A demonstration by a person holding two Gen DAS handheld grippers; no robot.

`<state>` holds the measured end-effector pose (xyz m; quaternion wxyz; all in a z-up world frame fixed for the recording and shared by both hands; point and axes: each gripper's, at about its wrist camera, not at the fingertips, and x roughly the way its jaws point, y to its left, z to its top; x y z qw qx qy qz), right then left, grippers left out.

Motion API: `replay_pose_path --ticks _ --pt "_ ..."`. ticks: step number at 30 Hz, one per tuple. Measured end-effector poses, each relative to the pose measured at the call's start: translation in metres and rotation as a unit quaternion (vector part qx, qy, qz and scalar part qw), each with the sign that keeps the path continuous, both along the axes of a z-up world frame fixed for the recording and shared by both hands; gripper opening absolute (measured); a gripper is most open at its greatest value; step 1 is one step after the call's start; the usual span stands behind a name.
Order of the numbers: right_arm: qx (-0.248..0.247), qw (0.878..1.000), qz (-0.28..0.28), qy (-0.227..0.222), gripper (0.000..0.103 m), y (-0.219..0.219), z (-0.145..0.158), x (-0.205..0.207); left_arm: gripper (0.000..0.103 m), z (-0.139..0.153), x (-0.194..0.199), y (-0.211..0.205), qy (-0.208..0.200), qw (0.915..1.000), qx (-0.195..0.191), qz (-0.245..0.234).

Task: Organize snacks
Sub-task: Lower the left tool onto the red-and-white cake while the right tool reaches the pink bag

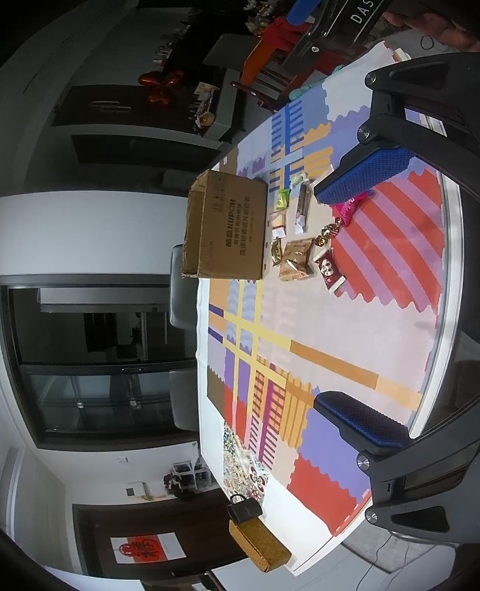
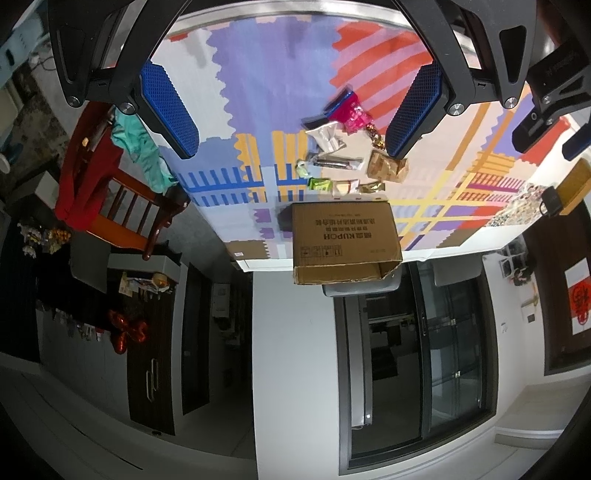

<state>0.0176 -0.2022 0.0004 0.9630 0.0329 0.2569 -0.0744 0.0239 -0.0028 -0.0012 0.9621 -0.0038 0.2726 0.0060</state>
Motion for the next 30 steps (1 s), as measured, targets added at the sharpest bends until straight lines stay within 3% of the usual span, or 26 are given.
replay_pose_path --ticks 30 --pt "-0.012 0.997 0.029 0.075 0.102 0.03 -0.038 0.076 0.103 -0.041 0.082 0.011 0.071 0.9968 0.02 -0.033"
